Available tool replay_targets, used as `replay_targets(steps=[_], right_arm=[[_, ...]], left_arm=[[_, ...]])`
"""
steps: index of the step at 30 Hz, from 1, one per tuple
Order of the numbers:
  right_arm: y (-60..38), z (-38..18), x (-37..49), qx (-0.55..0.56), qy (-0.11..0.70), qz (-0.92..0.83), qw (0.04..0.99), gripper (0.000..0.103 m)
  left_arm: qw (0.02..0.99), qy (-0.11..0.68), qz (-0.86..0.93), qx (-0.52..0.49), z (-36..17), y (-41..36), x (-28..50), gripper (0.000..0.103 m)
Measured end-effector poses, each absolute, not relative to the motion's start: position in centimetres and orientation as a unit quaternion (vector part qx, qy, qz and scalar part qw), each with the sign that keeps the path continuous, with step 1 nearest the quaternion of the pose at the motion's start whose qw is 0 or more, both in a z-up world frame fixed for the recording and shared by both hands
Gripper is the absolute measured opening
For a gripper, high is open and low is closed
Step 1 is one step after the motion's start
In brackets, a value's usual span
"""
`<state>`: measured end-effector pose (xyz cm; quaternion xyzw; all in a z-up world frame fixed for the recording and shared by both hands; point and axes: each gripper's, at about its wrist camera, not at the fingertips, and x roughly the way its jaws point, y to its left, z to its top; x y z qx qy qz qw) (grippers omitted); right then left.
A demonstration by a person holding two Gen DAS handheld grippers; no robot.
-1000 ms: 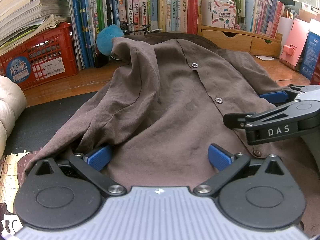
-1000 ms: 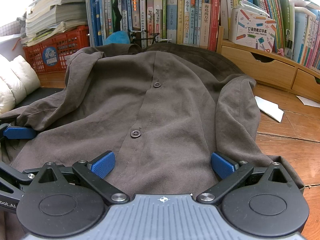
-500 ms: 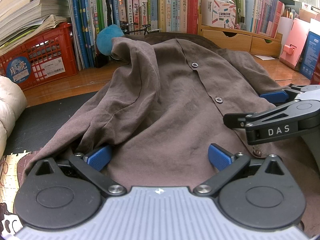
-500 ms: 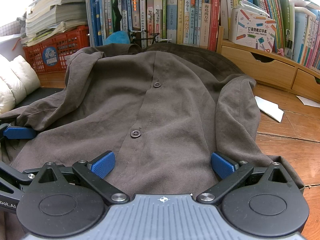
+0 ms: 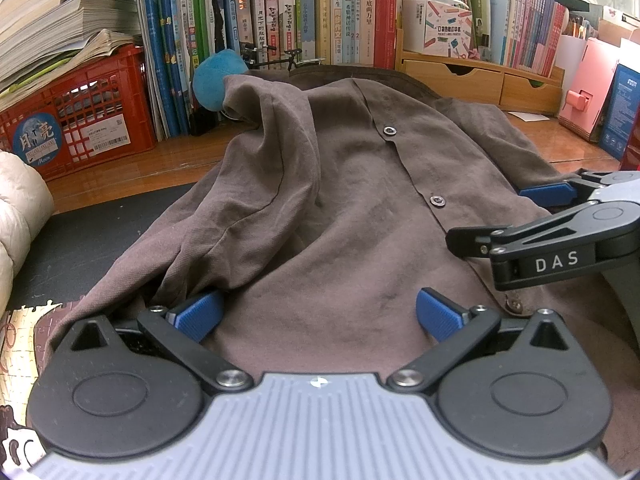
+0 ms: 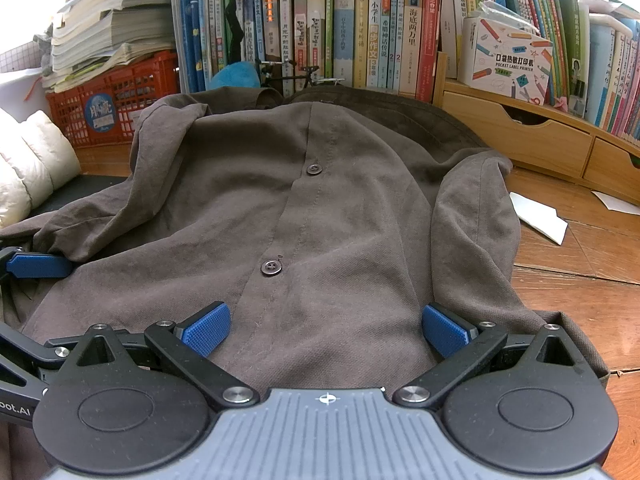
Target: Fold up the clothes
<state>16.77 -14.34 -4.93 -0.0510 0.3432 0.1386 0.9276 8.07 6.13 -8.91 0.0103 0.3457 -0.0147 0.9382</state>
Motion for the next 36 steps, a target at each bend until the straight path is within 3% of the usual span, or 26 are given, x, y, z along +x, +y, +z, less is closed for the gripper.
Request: replay_targets(steps=[8,13,16,17,18,20,26,29,34,36], right_arm=[[-14.8,-3.9,16.1,-0.061,0.344,0.132,0.928,0.102],[-17.9,0.8,11.3,-0.127,0.235,0.101,0.958,0.103],[-22.9,1.6,11.5,-0.102,0.271,0.138,0.947,0.099],[-24.3,1.4,11.8,-0.09,0.279,0.135,0.947,0.092],[-26.0,1.1,12.3,-0.072,0.29,0.123,0.946,0.07],[-28.4,0.1,13.5,-0.022,0.325,0.11,0.939,0.042],[-28.6,-2.6,15.4,0.02,0.371,0.137,0.918,0.041],[-26.2,-3.2,14.8,-0.004,0.373,0.153,0.915,0.009],[-24.3,1.5,11.1,-0.044,0.265,0.131,0.954,0.007],[-21.8,3.9,8.5,-0.131,0.216,0.183,0.95,0.008]], left_arm=[[0.938,0.346,-0.014,0.01,-8.9,6.1,8.0,0.103],[0.938,0.346,-0.014,0.01,-8.9,6.1,8.0,0.103],[0.938,0.346,-0.014,0.01,-8.9,6.1,8.0,0.103],[0.938,0.346,-0.014,0.01,-8.9,6.1,8.0,0.103],[0.938,0.346,-0.014,0.01,-8.9,6.1,8.0,0.103],[0.938,0.345,-0.014,0.01,-8.9,6.1,8.0,0.103],[0.938,0.345,-0.014,0.01,-9.0,6.1,8.0,0.103],[0.938,0.345,-0.014,0.01,-9.0,6.1,8.0,0.103],[0.938,0.345,-0.013,0.01,-9.0,6.1,8.0,0.103],[0.938,0.345,-0.013,0.01,-9.0,6.1,8.0,0.103]])
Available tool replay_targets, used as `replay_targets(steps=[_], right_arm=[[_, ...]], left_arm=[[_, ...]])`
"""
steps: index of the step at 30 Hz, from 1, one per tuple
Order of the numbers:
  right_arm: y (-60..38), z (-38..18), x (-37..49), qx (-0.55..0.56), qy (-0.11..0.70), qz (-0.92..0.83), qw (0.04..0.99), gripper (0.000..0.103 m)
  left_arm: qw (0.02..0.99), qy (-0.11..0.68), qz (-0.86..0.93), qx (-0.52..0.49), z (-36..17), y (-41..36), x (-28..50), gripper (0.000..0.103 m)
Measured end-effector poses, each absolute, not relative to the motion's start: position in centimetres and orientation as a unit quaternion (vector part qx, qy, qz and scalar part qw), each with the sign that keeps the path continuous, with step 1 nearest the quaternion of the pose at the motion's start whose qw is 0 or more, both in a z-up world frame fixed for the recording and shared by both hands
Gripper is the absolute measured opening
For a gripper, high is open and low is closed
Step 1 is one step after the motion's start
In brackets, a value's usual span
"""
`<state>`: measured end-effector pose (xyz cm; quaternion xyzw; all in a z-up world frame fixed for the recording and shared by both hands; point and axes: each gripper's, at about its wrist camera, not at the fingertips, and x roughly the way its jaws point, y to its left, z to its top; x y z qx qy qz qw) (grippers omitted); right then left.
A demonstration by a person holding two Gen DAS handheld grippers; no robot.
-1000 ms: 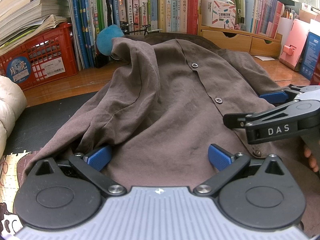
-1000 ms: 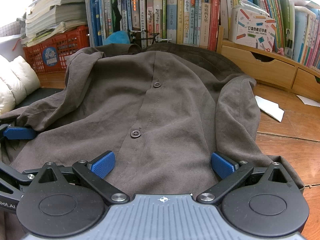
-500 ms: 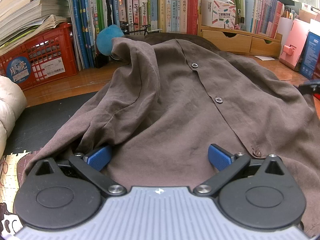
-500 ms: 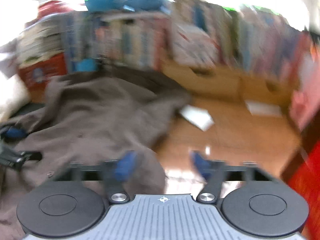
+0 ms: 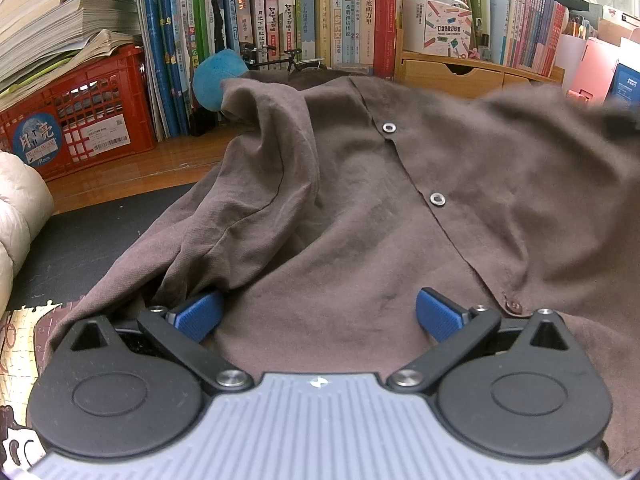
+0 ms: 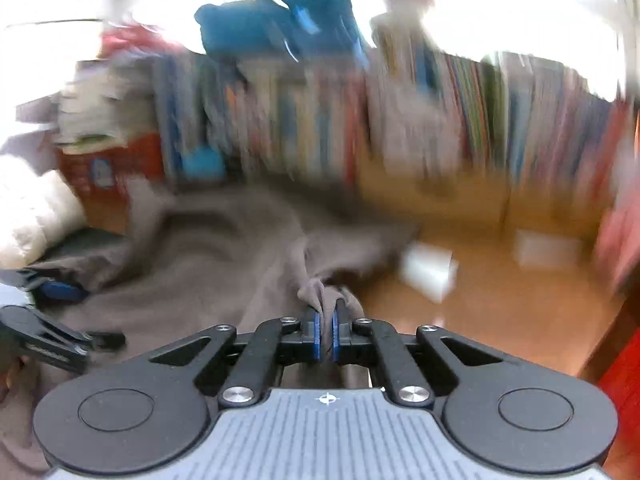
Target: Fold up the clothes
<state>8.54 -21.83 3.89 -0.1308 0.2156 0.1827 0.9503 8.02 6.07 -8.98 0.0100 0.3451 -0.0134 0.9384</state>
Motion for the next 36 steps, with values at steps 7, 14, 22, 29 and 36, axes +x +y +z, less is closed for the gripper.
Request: replay_targets(steps=[7,14,22,29,36], right_arm=[[-18.7,3.8,7.1,-0.155,0.251,0.318,0.901,0.081],[-29.5,2.3,17.9,0.261,0.379,0.177,0.87,0.09],[-27.8,-3.1,28.0,0.328,0.47,0.071,0.816,0.014],[-17.0,4.5,28.9,0.174,0.421,0.154,0.877,0.004],[-6.1,5.8,25.6,0.086,0.447,0.326,0.829,0.015]], left_arm=[[0.938,0.345,-0.013,0.01,-9.0,6.1,8.0,0.103],[0.939,0.345,-0.013,0.01,-9.0,6.0,8.0,0.103],[0.939,0.344,-0.013,0.009,-9.1,6.1,7.9,0.103],[0.939,0.344,-0.014,0.01,-9.0,6.0,7.9,0.103],[0.947,0.319,-0.03,-0.016,-8.3,6.9,7.0,0.103]])
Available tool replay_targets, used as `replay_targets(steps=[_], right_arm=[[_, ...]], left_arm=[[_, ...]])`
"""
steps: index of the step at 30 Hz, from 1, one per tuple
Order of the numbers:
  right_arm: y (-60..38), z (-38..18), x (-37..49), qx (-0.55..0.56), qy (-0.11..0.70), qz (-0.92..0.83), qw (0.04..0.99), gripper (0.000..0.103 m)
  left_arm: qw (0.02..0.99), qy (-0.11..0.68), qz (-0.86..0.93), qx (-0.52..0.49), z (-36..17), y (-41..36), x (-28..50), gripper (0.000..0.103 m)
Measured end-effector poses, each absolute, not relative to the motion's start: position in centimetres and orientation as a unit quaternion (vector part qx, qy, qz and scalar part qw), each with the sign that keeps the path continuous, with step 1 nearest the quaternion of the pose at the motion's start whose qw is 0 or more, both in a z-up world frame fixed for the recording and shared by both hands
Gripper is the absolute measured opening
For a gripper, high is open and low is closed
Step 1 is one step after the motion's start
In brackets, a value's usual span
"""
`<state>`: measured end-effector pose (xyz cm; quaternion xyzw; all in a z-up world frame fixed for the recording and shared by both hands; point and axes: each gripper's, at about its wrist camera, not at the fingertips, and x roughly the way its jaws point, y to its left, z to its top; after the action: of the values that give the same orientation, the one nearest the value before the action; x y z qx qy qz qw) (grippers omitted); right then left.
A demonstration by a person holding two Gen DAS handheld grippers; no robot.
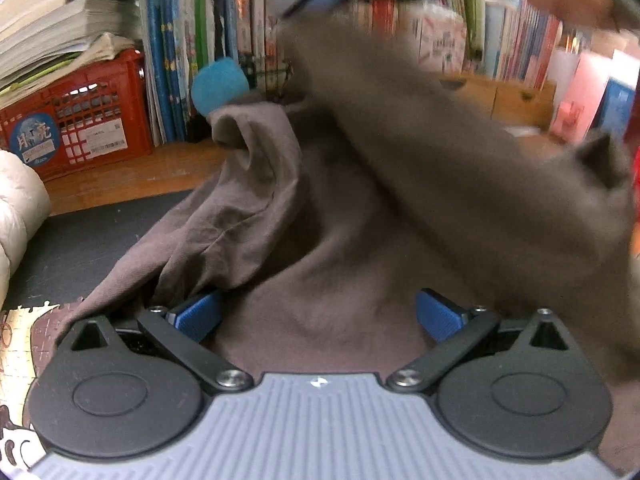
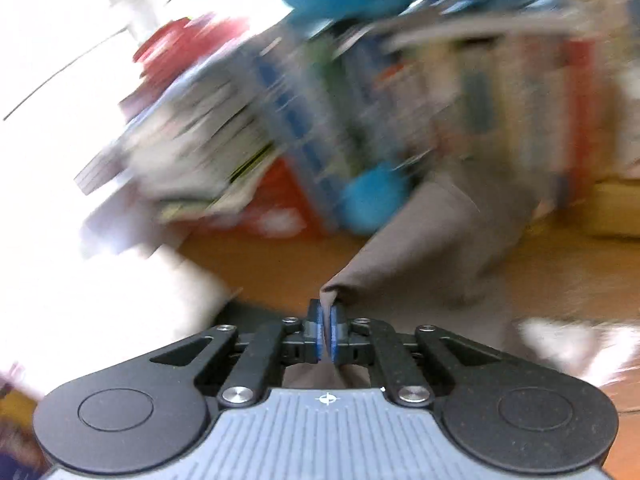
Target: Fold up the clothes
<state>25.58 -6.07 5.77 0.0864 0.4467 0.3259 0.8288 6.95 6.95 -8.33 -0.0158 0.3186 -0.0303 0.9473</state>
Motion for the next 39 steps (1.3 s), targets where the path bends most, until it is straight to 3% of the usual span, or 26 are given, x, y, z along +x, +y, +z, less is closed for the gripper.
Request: replay_targets(steps=[1,2,3,4,5,6,9,13,17,20,22,24,26,28,29,30,31,32,37,39], right_arm=[[-6.6,5.7,24.8,0.091,0.451,0.329,0.825,0.017],[-7.9,6.2,24.0,0.096,0.442,0.327,0.83,0.028],[-9.4,6.7,23.1,0.102,0.431,0.324,0.836,0.049],[-10.9,7.3,22.2,0.107,0.421,0.321,0.842,0.063],[-12.5,7.9,21.3,0.113,0.404,0.316,0.851,0.089],[-14.3,8.6,20.2,0.116,0.38,0.307,0.865,0.102],[-18.5,8.8,17.9,0.065,0.332,0.239,0.91,0.103],[-18.8,5.2,17.1,-0.107,0.338,0.171,0.919,0.101],[-16.4,0.9,19.1,-0.137,0.374,0.177,0.9,0.1],[-15.5,-1.6,20.8,-0.152,0.399,0.153,0.891,0.092],[-15.6,-2.5,21.6,-0.132,0.418,0.146,0.887,0.074],[-15.8,-3.3,22.2,-0.097,0.438,0.144,0.882,0.025],[-16.1,-3.6,22.2,-0.074,0.443,0.132,0.884,0.012],[-17.1,-2.4,21.3,-0.064,0.424,0.127,0.895,0.01],[-17.8,-1.4,20.7,-0.058,0.411,0.124,0.901,0.008],[-18.6,-0.4,20.0,-0.052,0.397,0.121,0.908,0.008],[-19.4,0.8,19.4,-0.048,0.385,0.116,0.914,0.008],[-20.3,1.9,18.9,-0.047,0.373,0.109,0.92,0.008],[-25.6,6.2,17.6,-0.047,0.331,0.016,0.942,0.006],[-27.1,6.5,17.8,-0.031,0.344,0.05,0.937,0.011]], left_arm=[[0.95,0.309,-0.033,-0.026,-8.0,7.3,6.7,0.103],[0.953,0.3,-0.035,-0.037,-7.7,7.7,6.4,0.103],[0.953,0.296,-0.039,-0.047,-7.4,8.1,6.2,0.103],[0.952,0.299,-0.041,-0.057,-7.0,8.6,6.1,0.103],[0.949,0.305,-0.041,-0.064,-6.5,9.0,5.9,0.102],[0.946,0.317,-0.033,-0.057,-5.8,9.4,5.7,0.1],[0.956,0.294,0.009,-0.005,-2.1,10.2,4.2,0.101],[0.972,0.229,0.03,0.039,2.1,12.0,3.3,0.103],[0.955,0.276,0.058,0.092,0.4,12.6,7.2,0.103],[0.936,0.316,0.07,0.138,-2.2,12.3,10.4,0.103],[0.926,0.338,0.067,0.155,-3.8,12.0,12.2,0.102],[0.919,0.358,0.047,0.157,-5.0,11.6,13.6,0.098],[0.915,0.371,0.029,0.155,-5.8,11.3,14.3,0.082],[0.907,0.392,0.024,0.15,-6.3,11.2,14.8,0.05],[0.907,0.397,0.018,0.139,-6.4,11.4,14.9,0.044],[0.907,0.402,0.013,0.128,-6.4,11.6,14.9,0.029],[0.905,0.406,0.014,0.121,-6.5,11.9,14.8,0.005],[0.903,0.412,0.023,0.122,-6.6,12.1,14.7,0.0],[0.907,0.405,0.044,0.107,-6.1,13.6,13.7,0.0],[0.912,0.396,0.048,0.1,-5.3,14.1,13.3,0.0]])
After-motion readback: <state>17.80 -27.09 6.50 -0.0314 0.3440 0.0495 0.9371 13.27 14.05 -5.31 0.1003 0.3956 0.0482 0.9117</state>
